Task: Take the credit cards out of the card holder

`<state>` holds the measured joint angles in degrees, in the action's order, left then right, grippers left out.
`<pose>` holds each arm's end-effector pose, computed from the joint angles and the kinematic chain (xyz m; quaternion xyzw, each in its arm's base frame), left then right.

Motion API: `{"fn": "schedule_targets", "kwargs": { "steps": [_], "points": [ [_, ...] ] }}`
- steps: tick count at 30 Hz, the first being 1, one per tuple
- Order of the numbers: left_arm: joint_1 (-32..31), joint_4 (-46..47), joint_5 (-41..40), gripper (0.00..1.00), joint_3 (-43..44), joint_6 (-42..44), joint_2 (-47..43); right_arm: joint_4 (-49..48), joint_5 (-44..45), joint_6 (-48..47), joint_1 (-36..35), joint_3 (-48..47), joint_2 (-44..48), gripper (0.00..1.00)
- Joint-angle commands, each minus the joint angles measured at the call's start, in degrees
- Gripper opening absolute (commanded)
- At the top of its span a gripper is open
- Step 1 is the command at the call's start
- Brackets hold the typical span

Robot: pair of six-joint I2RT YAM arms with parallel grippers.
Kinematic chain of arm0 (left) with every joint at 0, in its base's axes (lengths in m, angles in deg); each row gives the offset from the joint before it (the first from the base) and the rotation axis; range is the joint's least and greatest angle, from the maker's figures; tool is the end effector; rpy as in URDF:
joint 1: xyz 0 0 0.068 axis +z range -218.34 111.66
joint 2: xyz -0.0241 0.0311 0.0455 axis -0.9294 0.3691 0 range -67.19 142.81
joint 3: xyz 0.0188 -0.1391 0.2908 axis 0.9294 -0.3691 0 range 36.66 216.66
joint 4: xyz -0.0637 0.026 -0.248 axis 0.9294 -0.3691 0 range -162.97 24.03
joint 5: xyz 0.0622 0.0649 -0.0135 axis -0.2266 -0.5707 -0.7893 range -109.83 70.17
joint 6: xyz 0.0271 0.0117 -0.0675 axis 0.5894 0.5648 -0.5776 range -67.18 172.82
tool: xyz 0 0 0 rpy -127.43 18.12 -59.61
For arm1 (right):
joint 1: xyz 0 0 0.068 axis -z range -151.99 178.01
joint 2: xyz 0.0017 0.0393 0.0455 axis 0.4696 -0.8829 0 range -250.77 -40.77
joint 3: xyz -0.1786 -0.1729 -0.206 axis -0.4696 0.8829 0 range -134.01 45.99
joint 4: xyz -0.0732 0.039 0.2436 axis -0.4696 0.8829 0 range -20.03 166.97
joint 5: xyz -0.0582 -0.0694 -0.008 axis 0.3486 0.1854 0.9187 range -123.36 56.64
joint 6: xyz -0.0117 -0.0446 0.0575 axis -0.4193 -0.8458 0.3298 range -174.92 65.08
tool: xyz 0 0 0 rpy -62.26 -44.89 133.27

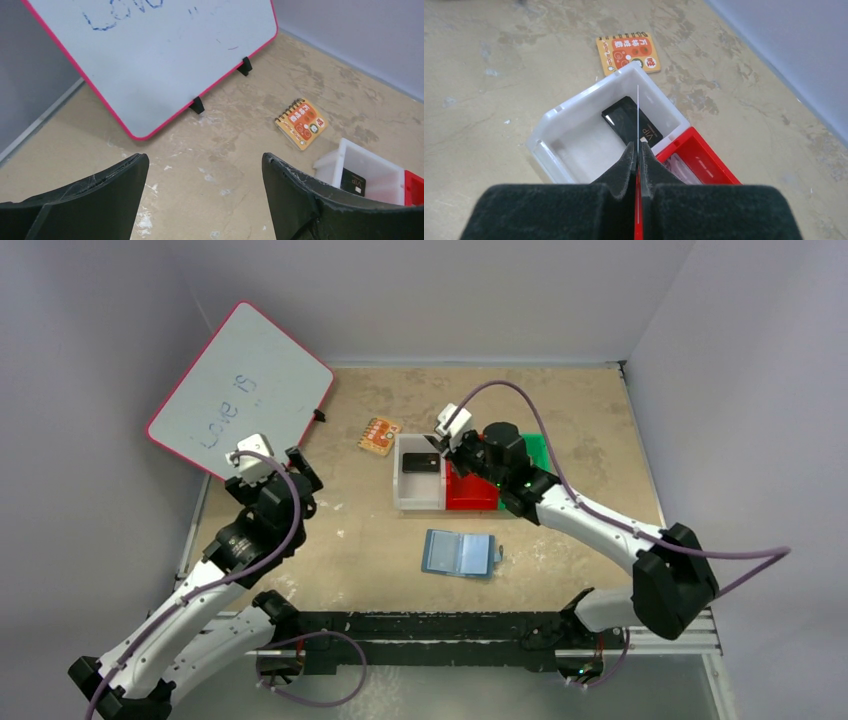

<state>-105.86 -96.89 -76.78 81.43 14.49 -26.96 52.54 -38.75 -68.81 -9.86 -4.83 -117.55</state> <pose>0.1192 -0.0264 0.3483 -0.2566 0.7452 0.0348 0.6145 0.2524 0.2036 0.3492 -0.3580 0.6675 0.1703 0.6303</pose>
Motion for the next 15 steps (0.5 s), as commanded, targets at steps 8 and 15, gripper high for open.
{"fn": "schedule_targets", "kwargs": {
  "steps": [8, 15],
  "points": [
    [0.3, -2.9, -9.0, 0.85, 0.7, -1.0, -0.2, 3.3, 9.1, -10.6, -5.7, -10.1, -11.9, 0.0],
    [0.3, -4.6, -11.8, 0.86, 1.6, -1.4, 0.7, 4.3, 12.4, -13.7, -7.4, -13.3, -17.8, 0.0]
  ]
}}
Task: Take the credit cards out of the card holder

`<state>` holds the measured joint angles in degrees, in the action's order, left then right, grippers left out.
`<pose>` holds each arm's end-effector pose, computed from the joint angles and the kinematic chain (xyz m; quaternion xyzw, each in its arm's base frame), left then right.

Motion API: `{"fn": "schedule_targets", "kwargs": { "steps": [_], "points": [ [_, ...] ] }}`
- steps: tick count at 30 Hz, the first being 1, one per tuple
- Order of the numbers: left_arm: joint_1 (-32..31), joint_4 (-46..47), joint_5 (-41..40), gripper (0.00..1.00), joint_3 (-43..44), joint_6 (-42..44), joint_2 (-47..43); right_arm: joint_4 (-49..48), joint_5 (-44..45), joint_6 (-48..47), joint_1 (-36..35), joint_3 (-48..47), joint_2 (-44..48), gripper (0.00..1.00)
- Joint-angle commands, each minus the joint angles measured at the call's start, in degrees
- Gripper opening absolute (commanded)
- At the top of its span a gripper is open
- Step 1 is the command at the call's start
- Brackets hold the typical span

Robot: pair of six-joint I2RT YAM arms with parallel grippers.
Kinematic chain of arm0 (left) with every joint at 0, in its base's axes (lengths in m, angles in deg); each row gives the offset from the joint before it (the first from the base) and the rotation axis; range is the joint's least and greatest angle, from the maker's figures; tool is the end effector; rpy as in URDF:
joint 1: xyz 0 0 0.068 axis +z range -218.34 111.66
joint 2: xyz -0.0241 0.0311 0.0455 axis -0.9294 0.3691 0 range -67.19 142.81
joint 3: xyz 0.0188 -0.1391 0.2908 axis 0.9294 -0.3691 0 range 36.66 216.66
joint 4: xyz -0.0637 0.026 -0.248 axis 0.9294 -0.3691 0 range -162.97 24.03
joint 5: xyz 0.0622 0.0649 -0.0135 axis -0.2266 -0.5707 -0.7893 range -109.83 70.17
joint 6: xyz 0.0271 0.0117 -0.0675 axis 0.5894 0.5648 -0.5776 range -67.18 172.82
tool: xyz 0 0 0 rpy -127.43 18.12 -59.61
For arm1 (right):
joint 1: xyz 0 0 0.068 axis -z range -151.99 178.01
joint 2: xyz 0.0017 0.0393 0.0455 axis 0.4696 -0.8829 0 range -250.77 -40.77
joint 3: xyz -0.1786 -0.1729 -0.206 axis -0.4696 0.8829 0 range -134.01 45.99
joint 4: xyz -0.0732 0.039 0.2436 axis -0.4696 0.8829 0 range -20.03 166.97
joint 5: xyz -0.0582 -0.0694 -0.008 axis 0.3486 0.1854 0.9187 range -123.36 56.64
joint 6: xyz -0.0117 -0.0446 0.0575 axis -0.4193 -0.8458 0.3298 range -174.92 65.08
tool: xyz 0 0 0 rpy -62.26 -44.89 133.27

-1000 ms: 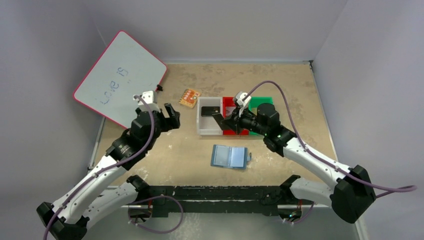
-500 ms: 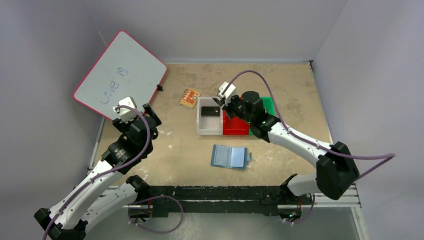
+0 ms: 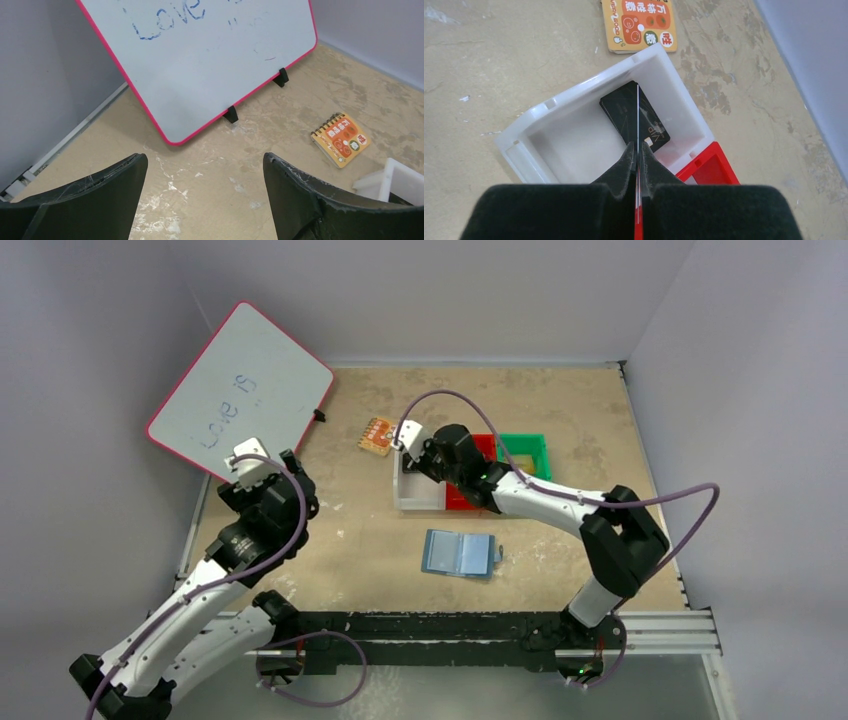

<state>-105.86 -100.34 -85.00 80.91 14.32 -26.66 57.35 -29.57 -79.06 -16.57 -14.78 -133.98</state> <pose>0.1152 -0.0180 0.3431 -0.2729 0.7298 0.1118 0.6168 0.2880 0.2780 0.3042 -0.4458 0.6858 0.0753 0.5703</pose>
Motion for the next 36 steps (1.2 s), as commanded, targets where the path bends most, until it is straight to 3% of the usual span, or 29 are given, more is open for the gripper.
{"fn": "schedule_targets", "kwargs": {
  "steps": [1, 16, 36],
  "points": [
    [0.3, -1.2, -3.7, 0.86, 2.1, -1.1, 0.5, -0.7, 3.3, -4.1, -0.7, -3.6, -2.0, 0.0],
    [0.3, -3.0, -6.2, 0.88, 2.6, -2.3, -0.9, 2.0, 6.5, -14.9, -0.9, -9.3, -12.1, 0.0],
    [0.3, -4.7, -8.2, 0.9, 2.9, -4.2, -4.2, -3.0, 6.9, -25.0, 0.4, -12.6, -19.8, 0.0]
  ]
}}
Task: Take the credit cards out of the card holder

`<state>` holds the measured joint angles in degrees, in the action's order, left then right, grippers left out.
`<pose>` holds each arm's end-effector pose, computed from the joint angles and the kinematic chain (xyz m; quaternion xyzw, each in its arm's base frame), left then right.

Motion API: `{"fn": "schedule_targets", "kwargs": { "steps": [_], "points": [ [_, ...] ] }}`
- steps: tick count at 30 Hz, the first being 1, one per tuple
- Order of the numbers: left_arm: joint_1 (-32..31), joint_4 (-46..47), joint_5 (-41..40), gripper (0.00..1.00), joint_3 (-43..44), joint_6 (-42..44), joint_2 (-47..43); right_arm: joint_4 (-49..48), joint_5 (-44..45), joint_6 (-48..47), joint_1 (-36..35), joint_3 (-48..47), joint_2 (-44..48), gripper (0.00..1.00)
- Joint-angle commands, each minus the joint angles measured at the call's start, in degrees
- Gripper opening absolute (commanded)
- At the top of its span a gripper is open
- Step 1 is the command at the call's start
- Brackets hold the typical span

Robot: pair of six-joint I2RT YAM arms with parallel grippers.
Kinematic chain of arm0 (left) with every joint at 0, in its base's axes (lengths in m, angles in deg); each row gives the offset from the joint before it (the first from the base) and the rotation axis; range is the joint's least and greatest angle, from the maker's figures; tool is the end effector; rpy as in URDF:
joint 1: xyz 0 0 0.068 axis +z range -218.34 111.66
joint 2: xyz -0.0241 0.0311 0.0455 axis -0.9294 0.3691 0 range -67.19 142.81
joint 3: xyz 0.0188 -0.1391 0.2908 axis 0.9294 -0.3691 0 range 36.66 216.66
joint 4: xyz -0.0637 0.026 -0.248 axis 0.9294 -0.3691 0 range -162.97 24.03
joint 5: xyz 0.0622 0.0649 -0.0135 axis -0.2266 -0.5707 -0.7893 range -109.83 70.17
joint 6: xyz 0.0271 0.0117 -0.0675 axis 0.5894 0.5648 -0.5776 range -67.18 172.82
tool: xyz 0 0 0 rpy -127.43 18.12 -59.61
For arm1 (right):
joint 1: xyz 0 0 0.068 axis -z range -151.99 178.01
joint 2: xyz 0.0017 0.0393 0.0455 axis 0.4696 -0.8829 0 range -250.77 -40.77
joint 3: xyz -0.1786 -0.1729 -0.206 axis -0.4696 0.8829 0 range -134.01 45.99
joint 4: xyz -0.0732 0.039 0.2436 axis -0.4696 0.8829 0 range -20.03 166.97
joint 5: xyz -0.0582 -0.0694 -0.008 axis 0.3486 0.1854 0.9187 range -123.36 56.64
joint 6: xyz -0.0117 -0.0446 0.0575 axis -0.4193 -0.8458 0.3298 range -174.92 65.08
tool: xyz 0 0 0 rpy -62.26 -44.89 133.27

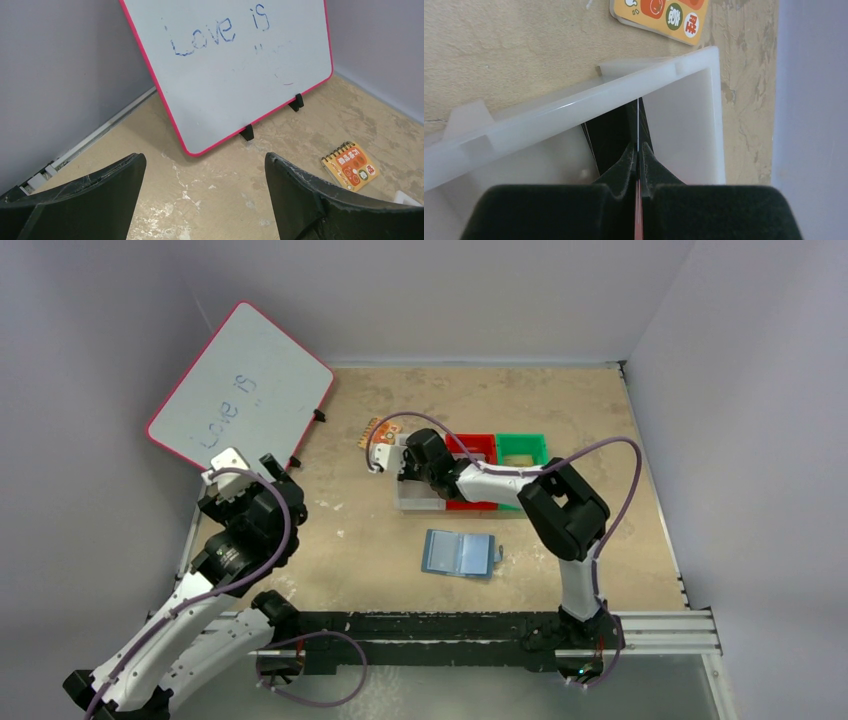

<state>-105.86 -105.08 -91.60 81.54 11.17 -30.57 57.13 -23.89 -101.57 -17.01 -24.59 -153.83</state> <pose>0.0962 -0.0001 0.3478 -0.3145 0.6938 0.1381 0.6330 0.3455 0.3313 0.2189 -0.5890 0.6299 -0.0785 0.5000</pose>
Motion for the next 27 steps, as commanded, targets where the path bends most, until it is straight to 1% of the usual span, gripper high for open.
{"fn": "schedule_targets", "kwargs": {
  "steps": [1, 4, 6, 11, 15, 17, 18, 22, 23, 24, 27],
  "points": [
    [0.3, 0.2, -1.6, 0.9, 2.2, -1.0, -0.1, -2.9, 1.2, -2.7, 0.8, -2.9, 0.0, 0.02],
    [0.3, 0.6, -1.2, 0.9, 2.1, -0.5, 0.2, -2.8, 1.1, -3.1, 0.9, -2.9, -0.2, 0.06],
    [0.3, 0.6, -1.2, 0.9, 2.2, -0.4, 0.6, -2.5, 0.9, -3.3, 0.9, -2.7, -0.3, 0.11],
    [0.3, 0.6, -1.1, 0.9, 2.2, -0.3, 0.8, -1.1, 0.0, -3.2, 1.0, -3.0, -0.7, 0.17],
    [0.4, 0.5, -1.1, 0.9, 2.2, -0.4, 0.6, 0.2, -0.4, -3.0, 1.1, -3.7, -0.8, 0.2],
    [0.3, 0.5, -1.2, 0.9, 2.1, -0.4, 0.6, 1.6, -1.8, -2.7, 1.1, -4.1, -0.4, 0.27],
    [0.3, 0.5, -1.2, 0.9, 2.1, -0.4, 0.6, 2.2, -2.2, -2.9, 1.1, -4.1, -0.2, 0.28],
    [0.4, 0.6, -1.0, 0.9, 2.1, -0.4, 0.7, 3.9, -2.9, -3.1, 1.5, -4.2, 0.2, 0.31],
    [0.3, 0.7, -0.9, 0.9, 2.1, -0.3, 0.8, 4.4, -3.4, -3.2, 1.6, -4.4, 0.2, 0.35],
    [0.3, 0.7, -0.9, 0.9, 2.1, -0.3, 0.9, 4.7, -3.6, -3.1, 1.7, -4.4, 0.2, 0.36],
    [0.4, 0.7, -0.8, 0.9, 2.1, -0.2, 1.2, 5.7, -3.9, -3.0, 1.8, -4.8, 0.0, 0.37]
  ]
}}
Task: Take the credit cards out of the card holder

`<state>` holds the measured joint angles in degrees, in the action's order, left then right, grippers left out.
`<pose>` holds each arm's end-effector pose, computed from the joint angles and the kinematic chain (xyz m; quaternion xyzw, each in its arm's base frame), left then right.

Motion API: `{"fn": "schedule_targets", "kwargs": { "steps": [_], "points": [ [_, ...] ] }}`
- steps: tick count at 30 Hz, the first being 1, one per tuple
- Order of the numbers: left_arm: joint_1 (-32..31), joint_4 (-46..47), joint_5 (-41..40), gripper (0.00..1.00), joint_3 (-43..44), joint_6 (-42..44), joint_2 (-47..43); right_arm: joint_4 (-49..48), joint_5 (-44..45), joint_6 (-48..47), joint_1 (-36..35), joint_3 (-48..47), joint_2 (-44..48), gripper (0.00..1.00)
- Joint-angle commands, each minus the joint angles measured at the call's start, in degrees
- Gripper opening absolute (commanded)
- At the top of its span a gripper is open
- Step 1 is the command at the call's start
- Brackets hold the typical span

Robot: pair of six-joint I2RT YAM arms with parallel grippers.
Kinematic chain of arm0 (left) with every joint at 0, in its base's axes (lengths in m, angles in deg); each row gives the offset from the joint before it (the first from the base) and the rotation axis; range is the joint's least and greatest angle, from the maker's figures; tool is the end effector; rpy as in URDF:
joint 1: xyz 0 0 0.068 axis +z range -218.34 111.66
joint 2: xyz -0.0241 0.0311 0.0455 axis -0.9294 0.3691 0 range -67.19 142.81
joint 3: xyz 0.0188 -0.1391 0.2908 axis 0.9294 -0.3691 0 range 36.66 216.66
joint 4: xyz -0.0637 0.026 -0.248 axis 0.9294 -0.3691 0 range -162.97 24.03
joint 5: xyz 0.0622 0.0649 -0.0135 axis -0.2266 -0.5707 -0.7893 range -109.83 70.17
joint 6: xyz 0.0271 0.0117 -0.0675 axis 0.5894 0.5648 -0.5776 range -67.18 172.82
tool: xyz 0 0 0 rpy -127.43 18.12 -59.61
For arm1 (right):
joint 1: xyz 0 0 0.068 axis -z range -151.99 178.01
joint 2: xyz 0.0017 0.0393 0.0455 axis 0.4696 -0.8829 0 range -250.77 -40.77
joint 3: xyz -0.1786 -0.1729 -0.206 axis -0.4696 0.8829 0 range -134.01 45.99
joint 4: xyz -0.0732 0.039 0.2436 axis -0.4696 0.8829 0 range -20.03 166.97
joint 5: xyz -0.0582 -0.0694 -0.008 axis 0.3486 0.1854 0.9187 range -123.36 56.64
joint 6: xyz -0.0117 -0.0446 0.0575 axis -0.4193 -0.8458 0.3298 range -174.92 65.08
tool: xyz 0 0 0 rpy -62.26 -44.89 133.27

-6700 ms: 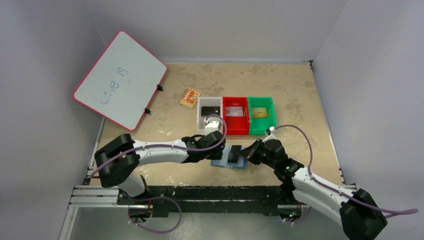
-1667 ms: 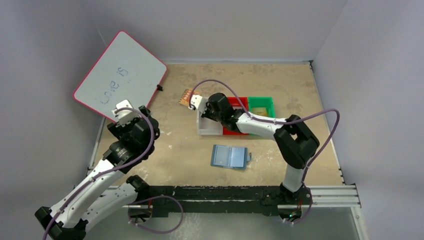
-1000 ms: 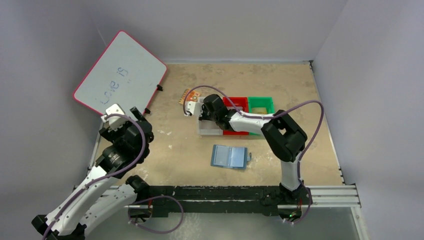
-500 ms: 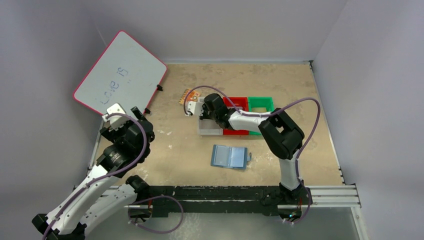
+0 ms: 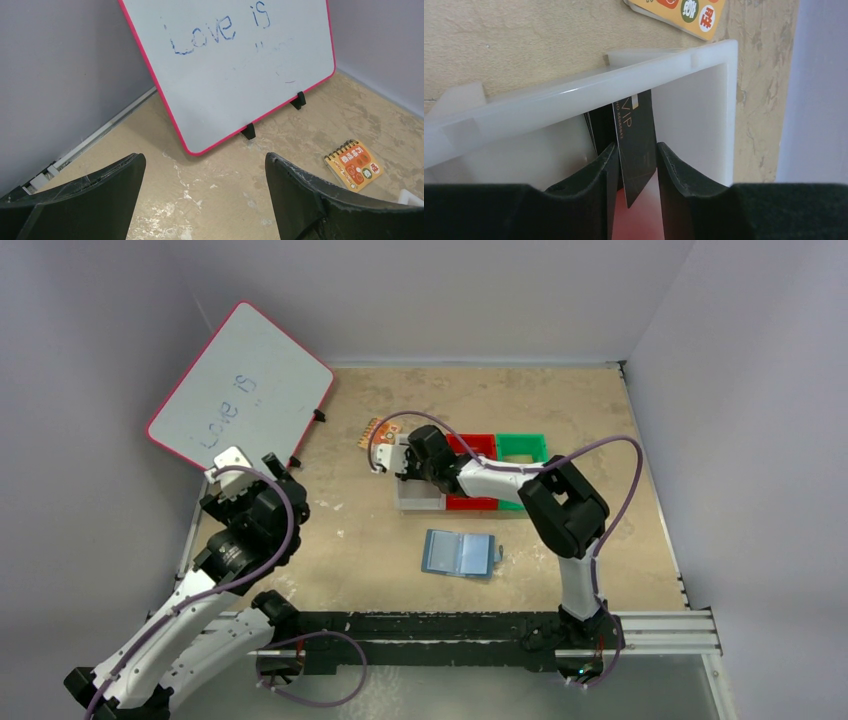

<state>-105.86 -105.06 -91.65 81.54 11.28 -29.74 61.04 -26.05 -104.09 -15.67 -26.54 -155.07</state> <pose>0.0989 -0.0022 0.3470 -0.3105 0.6968 0.1438 0.6304 0.3545 0.3276 0.2123 -0.6139 0.6261 -0.0788 0.4743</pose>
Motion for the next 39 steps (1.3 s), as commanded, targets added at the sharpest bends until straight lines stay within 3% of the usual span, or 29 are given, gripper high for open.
{"fn": "schedule_targets", "kwargs": {
  "steps": [1, 5, 8, 23, 26, 28, 32, 36, 39],
  "points": [
    [0.3, 0.6, -0.7, 0.9, 2.1, -0.3, 0.4, 1.9, -1.7, -0.4, 0.6, -2.9, 1.0, 0.37],
    [0.3, 0.6, -0.7, 0.9, 2.1, -0.3, 0.3, 3.1, -2.3, -0.7, 0.7, -3.4, 1.0, 0.38],
    [0.4, 0.7, -0.7, 0.9, 2.1, -0.2, 0.3, 3.9, -2.4, -0.1, 0.8, -4.2, 0.9, 0.44],
    [0.4, 0.7, -0.3, 0.9, 2.1, 0.0, 0.8, 4.9, -4.5, 7.2, 0.8, -5.2, 3.0, 0.47],
    [0.3, 0.8, -0.3, 0.91, 2.1, 0.0, 0.9, 2.8, -4.0, 14.6, 0.9, -5.0, 4.7, 0.46],
    [0.4, 0.8, -0.4, 0.91, 2.1, 0.0, 0.8, 1.7, -4.3, 22.6, 0.9, -4.6, 6.4, 0.4],
    [0.4, 0.9, -0.3, 0.91, 2.0, 0.0, 1.0, 1.2, -1.3, 46.0, 1.0, -3.2, 8.5, 0.35],
    [0.4, 1.0, -0.2, 0.91, 2.0, 0.0, 1.4, 9.2, 1.8, 64.7, 1.0, -5.3, 7.2, 0.31],
    [0.4, 1.1, 0.1, 0.91, 2.0, 0.2, 1.9, 12.8, 0.4, 70.0, 1.1, -7.3, 4.8, 0.25]
  ]
}}
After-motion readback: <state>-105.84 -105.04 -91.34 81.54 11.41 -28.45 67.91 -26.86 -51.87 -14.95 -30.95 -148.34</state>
